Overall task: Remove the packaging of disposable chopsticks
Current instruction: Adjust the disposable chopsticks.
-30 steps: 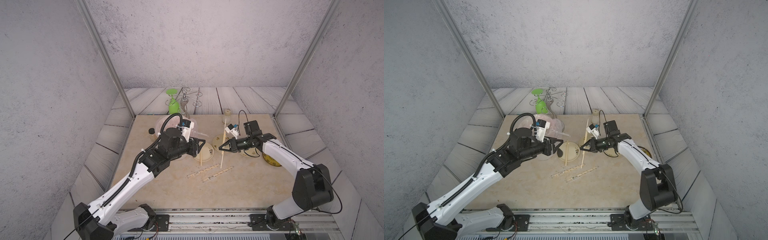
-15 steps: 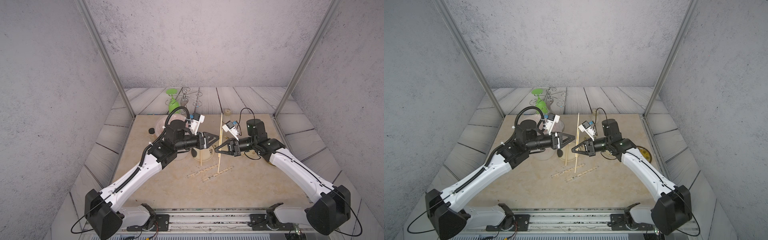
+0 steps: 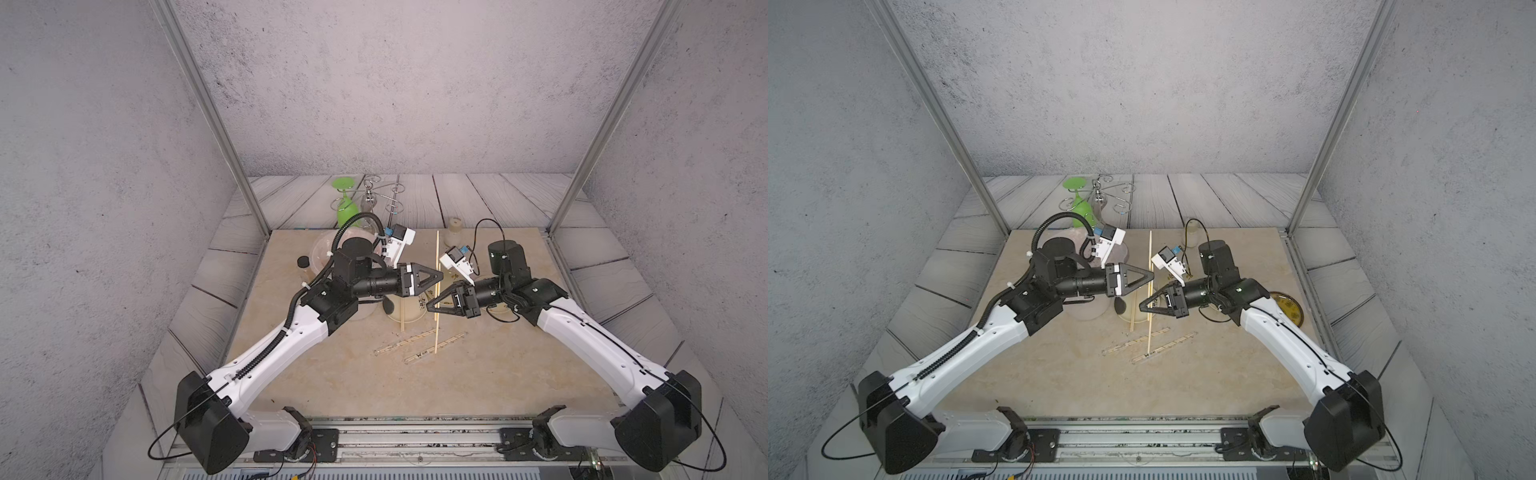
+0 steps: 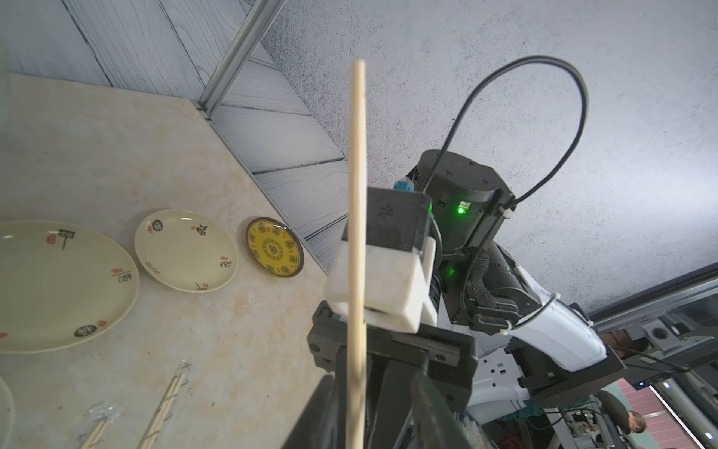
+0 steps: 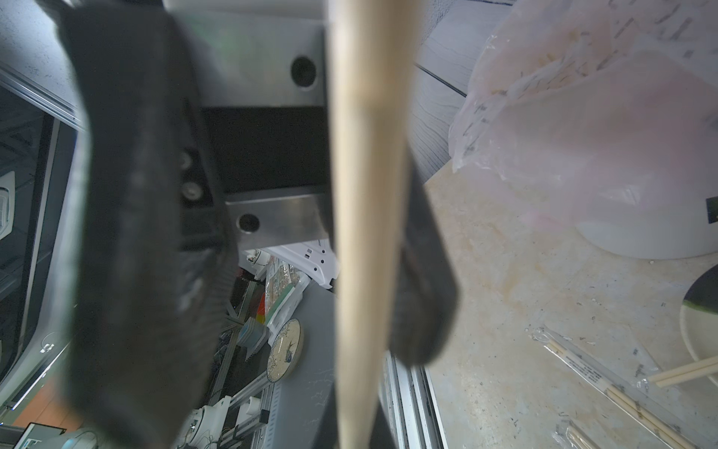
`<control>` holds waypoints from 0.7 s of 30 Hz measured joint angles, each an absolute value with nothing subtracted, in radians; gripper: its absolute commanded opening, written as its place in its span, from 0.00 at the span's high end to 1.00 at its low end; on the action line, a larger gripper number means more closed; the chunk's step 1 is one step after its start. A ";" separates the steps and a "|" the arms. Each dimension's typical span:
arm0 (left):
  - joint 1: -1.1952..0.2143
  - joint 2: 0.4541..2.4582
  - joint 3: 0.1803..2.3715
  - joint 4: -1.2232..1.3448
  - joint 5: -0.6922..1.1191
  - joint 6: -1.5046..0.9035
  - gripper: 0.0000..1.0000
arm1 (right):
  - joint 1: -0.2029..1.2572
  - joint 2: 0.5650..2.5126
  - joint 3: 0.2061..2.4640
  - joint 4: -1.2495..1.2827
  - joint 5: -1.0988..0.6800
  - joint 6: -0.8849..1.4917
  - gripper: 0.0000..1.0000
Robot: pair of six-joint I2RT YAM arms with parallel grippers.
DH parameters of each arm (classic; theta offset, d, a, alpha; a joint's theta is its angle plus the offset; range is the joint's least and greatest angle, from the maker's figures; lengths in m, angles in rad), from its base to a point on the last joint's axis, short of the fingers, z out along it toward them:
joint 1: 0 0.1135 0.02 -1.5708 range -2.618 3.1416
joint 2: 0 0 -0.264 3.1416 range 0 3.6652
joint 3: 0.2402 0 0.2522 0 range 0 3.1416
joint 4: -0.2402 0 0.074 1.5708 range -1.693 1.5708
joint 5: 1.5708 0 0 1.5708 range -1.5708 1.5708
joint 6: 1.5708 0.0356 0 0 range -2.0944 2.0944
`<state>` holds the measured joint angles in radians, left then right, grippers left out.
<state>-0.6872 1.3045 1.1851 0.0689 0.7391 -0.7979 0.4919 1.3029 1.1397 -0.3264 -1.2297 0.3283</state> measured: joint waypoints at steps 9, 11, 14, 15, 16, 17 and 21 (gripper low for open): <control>-0.688 1.326 1.187 0.080 0.752 -0.812 0.83 | 0.511 1.303 1.153 -0.317 -1.230 0.338 1.00; -0.688 1.329 1.187 0.081 0.754 -0.818 0.96 | 0.513 1.303 1.153 -0.318 -1.228 0.346 1.00; -0.690 1.329 1.191 0.088 0.751 -0.809 1.00 | 0.513 1.300 1.153 -0.317 -1.228 0.360 0.92; -0.691 1.328 1.192 0.086 0.749 -0.810 1.00 | 0.513 1.298 1.153 -0.318 -1.227 0.362 0.79; -0.692 1.327 1.192 0.084 0.743 -0.811 1.00 | 0.513 1.295 1.153 -0.320 -1.221 0.366 0.63; -0.692 1.325 1.192 0.079 0.731 -0.813 1.00 | 0.513 1.291 1.153 -0.324 -1.209 0.366 0.56; -0.691 1.299 1.192 0.047 0.665 -0.813 1.00 | 0.514 1.243 1.151 -0.335 -1.129 0.358 0.52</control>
<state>-0.6910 1.2995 1.1919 0.0475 0.6647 -0.8135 0.5140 1.2430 1.1507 -0.3347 -1.1290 0.3576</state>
